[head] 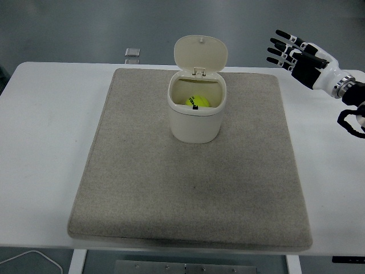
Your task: Pick up the tennis ball and place it in the box.
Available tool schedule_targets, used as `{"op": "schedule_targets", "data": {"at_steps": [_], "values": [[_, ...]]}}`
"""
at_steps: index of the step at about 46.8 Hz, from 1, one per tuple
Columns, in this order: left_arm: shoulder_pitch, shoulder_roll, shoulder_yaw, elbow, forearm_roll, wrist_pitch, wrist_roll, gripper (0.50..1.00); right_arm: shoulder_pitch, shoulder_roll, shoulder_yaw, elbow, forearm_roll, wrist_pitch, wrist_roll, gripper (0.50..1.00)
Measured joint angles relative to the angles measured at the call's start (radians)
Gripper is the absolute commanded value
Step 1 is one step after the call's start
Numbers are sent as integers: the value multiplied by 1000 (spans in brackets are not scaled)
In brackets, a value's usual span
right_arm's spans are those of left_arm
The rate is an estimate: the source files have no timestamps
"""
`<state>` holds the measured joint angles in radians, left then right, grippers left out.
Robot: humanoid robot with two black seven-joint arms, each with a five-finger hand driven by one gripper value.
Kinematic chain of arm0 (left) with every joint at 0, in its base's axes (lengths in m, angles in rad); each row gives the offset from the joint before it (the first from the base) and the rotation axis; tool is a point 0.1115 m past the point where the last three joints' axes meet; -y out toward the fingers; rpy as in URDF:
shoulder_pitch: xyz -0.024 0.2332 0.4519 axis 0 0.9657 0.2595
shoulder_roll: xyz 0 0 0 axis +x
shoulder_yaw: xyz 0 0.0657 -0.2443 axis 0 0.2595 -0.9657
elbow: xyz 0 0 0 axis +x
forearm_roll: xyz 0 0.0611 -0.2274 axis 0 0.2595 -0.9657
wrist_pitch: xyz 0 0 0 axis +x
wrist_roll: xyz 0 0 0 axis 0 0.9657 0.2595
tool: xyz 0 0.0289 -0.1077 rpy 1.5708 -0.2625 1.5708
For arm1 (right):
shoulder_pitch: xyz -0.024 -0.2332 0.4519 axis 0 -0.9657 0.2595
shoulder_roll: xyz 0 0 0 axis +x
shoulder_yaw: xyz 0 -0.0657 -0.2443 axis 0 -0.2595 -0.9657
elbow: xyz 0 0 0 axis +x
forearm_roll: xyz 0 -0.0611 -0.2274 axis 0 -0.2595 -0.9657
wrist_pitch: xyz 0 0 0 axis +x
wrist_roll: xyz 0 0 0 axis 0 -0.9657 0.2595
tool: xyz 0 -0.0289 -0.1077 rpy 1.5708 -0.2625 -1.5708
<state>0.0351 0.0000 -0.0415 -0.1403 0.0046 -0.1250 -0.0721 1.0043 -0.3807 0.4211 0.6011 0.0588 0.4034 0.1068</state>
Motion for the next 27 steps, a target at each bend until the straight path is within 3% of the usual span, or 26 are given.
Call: {"op": "schedule_targets", "data": {"at_steps": [27], "values": [[-1,0,0,1,0,-1,0,996,-23,23,5,2,3,10,8,928]]}}
